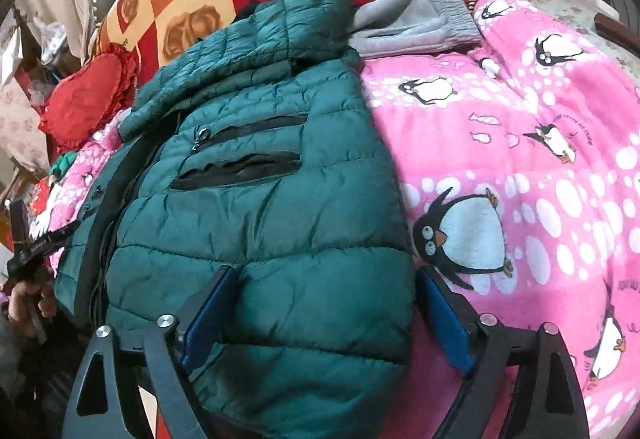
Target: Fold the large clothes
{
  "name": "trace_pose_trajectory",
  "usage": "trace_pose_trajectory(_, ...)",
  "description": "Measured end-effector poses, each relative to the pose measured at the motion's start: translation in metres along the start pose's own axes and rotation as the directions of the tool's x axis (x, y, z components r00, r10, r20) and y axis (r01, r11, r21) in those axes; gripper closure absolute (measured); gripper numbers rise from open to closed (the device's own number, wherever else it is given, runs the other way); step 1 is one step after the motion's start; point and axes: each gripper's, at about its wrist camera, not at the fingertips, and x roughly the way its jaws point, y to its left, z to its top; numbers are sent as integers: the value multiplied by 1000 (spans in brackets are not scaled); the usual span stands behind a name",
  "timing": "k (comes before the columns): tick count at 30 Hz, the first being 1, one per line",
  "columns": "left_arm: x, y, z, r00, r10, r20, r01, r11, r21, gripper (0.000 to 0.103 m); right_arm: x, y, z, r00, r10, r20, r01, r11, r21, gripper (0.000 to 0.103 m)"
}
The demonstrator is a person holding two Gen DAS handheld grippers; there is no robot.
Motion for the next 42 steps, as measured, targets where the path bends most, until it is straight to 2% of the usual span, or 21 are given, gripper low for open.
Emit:
trace_pose_trajectory(2,0,-1,-4,1000,-21,-15,21,1000,-4,23,-2,4,2,999,36,2,-36,999,-4,13)
trace_pose_trajectory(4,-1,1,-9,997,-74,-35,72,997,-34,23,-5,12,1,992,130,4,-130,991,-23,13)
trace_pose_trajectory(6,-5,1,-17,993,-115,-41,113,993,-47,23,-10,27,0,983,184,9,-183,979,-90,13)
trace_pose_trajectory(9,-10,-2,-30,982,-178,-58,175,983,-50,23,-1,28,-4,991,134,-29,-136,987,-90,12)
trace_pose_trajectory(11,-14,-5,-39,981,-186,-57,184,982,-40,23,8,23,-6,991,121,-56,-124,991,-57,12)
trace_pose_trajectory(16,-15,-8,-46,974,-222,-52,220,975,-34,19,9,33,-7,993,96,-75,-103,990,-93,4)
trace_pose_trajectory(19,-18,-10,-45,954,-293,-57,292,956,-35,17,6,34,-9,992,97,-75,-105,989,-100,3)
trace_pose_trajectory(22,-26,-15,-41,930,-367,-18,367,930,-16,19,-4,33,-11,986,159,-46,-162,982,-95,5)
trace_pose_trajectory(23,-27,-16,-39,927,-376,-9,376,927,-8,27,-8,33,-12,983,182,-32,-185,978,-95,9)
trace_pose_trajectory(25,-24,-19,-37,936,-353,-16,353,936,7,40,-14,30,-13,976,216,-2,-215,973,-78,16)
trace_pose_trajectory(26,-20,-18,-37,942,-334,-29,334,942,4,50,-14,25,-13,976,219,1,-218,975,-47,24)
trace_pose_trajectory(27,-15,-17,-38,948,-314,-53,314,949,-7,55,-10,17,-14,977,214,-12,-214,977,2,33)
trace_pose_trajectory(29,-13,-13,-39,946,-319,-63,318,948,-26,55,-5,8,-17,976,216,-24,-215,975,60,42)
trace_pose_trajectory(32,-15,-13,-41,939,-337,-67,336,942,-20,55,-8,10,-16,963,269,-13,-268,962,59,43)
trace_pose_trajectory(34,-13,-12,-41,938,-340,-66,338,941,-34,51,-5,16,-18,969,244,-33,-243,970,27,43)
trace_pose_trajectory(35,-10,-10,-41,935,-349,-66,346,937,-51,41,-1,17,-18,972,231,-39,-231,973,18,43)
trace_pose_trajectory(36,-8,-9,-41,930,-362,-62,357,931,-71,39,0,18,-17,973,228,-36,-228,974,16,43)
trace_pose_trajectory(38,-10,-10,-41,935,-350,-56,346,936,-69,39,-1,17,-16,974,225,-31,-225,974,12,43)
trace_pose_trajectory(39,-11,-11,-41,940,-339,-49,336,940,-60,40,-3,20,-16,976,215,-23,-216,976,-6,47)
trace_pose_trajectory(40,-14,-12,-40,947,-321,-37,319,947,-45,41,-7,22,-16,977,211,-13,-212,977,-24,51)
trace_pose_trajectory(42,-19,-16,-40,962,-273,-13,273,962,5,61,-18,30,-14,976,214,37,-212,975,-68,63)
